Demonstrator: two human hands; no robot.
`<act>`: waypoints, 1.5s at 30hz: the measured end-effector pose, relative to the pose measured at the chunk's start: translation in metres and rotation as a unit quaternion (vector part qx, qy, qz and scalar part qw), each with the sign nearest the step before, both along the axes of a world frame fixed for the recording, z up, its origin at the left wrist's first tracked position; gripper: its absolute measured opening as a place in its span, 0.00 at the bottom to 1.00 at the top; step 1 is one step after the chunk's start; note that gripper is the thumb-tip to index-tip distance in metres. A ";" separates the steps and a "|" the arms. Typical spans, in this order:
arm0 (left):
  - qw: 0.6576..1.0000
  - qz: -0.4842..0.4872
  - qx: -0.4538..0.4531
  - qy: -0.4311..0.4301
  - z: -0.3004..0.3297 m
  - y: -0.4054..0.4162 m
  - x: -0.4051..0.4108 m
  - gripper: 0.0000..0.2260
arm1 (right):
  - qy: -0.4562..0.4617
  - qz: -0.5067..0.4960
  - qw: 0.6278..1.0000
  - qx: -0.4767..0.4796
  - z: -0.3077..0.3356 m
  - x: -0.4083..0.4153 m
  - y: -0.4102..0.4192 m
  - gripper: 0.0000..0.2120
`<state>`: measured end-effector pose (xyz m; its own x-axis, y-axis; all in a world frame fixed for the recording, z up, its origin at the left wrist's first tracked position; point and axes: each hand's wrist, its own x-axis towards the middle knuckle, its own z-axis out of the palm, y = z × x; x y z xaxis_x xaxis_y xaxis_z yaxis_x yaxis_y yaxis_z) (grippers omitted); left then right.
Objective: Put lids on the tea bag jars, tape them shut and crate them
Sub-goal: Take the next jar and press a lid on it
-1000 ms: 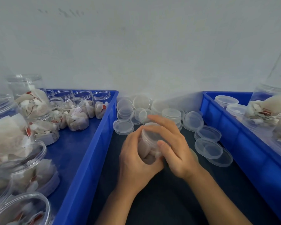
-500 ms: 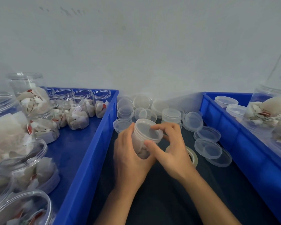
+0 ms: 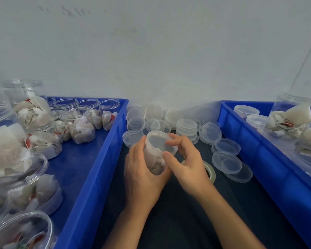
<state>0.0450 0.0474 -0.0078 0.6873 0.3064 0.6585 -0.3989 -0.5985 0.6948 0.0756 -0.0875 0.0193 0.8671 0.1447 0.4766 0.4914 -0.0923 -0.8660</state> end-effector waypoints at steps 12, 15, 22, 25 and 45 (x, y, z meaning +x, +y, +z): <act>1.000 -0.007 -0.015 -0.001 -0.001 -0.001 -0.001 0.39 | -0.037 -0.056 0.998 -0.017 0.000 0.000 0.006 0.14; 1.000 -0.015 -0.006 0.002 -0.001 -0.001 -0.001 0.40 | -0.036 -0.074 0.996 -0.024 -0.002 0.000 0.005 0.16; 1.000 -0.014 -0.026 0.001 -0.002 0.001 -0.001 0.40 | -0.034 -0.051 0.998 -0.012 -0.003 0.003 0.008 0.17; 1.000 -0.018 -0.020 0.002 -0.003 0.000 -0.001 0.40 | -0.025 -0.051 0.998 -0.011 -0.004 0.003 0.007 0.19; 0.997 -0.041 -0.057 0.032 -0.002 -0.002 -0.002 0.39 | -0.009 -0.051 0.999 0.006 -0.005 0.006 0.001 0.16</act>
